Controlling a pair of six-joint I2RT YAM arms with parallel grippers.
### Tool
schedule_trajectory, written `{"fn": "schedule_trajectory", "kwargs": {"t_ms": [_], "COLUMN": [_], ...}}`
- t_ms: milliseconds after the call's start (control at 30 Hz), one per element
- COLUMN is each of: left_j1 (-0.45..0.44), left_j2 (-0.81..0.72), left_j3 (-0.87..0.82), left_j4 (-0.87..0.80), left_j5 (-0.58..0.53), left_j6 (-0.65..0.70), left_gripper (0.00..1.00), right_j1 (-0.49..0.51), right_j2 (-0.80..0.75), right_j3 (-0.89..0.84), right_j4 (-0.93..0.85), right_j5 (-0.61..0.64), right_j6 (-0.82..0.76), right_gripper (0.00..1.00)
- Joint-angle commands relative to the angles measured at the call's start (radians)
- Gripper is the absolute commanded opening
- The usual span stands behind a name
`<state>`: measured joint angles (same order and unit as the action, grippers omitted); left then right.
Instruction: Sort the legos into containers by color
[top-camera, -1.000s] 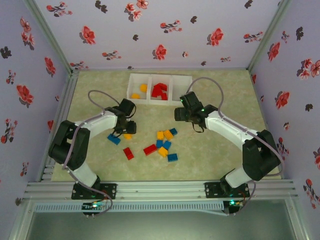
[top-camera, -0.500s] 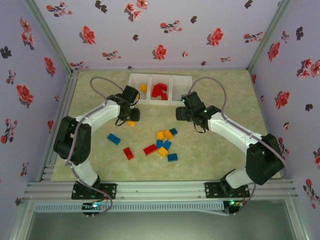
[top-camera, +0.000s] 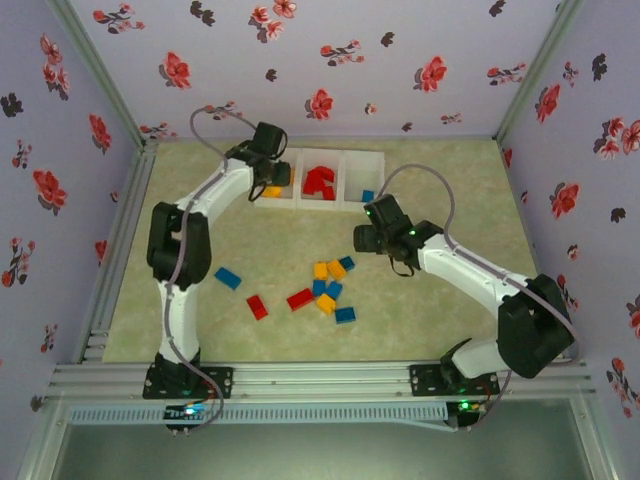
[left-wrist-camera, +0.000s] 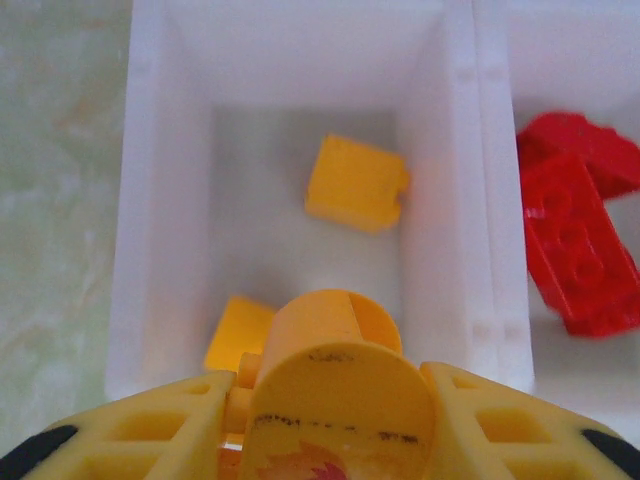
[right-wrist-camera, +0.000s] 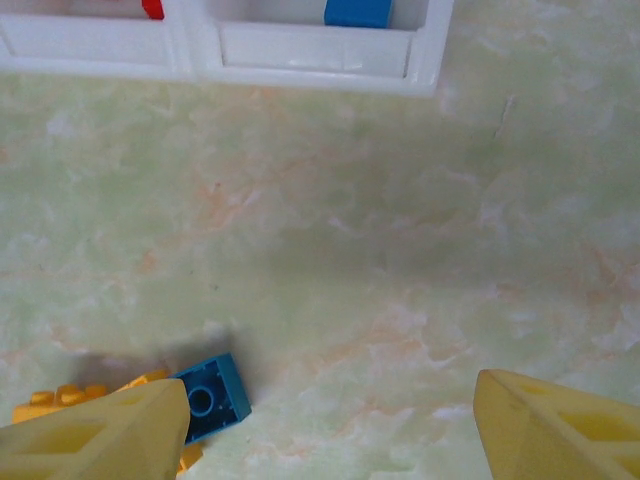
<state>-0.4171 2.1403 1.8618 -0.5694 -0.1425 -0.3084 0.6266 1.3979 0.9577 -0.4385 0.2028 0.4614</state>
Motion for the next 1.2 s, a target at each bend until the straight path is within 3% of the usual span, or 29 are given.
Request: {"fn": "schedule_trajectory", "kwargs": {"t_ms": [0,67,133,233,533,967,1167], "left_j1": [0.024,0.036,0.041,0.041,0.024,-0.080,-0.124], "left_j2": [0.100,0.156,0.189,0.180,-0.042,-0.465,-0.559], "left_j3": [0.145,0.232,0.292,0.314,0.110,-0.500,-0.644], "left_j4": [-0.006,-0.032,-0.049,-0.050,-0.027,0.201,0.234], "left_j5": [-0.025,-0.027,-0.016,0.003,0.017,0.041,0.038], "left_j6": [0.045,0.046,0.047,0.049,0.046,-0.053,-0.102], "left_gripper": [0.31,0.41,0.62,0.74,0.75,0.77,0.77], "right_j1": [0.022,0.038,0.054,0.074,0.114,0.123,0.127], "right_j2": [-0.039,-0.041,-0.038,-0.024,0.034,0.106,0.133], "right_j3": [-0.022,-0.029,-0.036,-0.040,-0.034,-0.053,-0.054], "right_j4": [-0.012,-0.014,-0.016,-0.016,0.006,0.036,0.053], "right_j5": [0.013,0.014,0.020,0.027,0.015,-0.017,-0.046], "right_j6": [0.036,0.042,0.050,0.058,0.055,0.060,0.034], "right_gripper": [0.76,0.76,0.76,0.76,0.75,0.71,0.69]}}
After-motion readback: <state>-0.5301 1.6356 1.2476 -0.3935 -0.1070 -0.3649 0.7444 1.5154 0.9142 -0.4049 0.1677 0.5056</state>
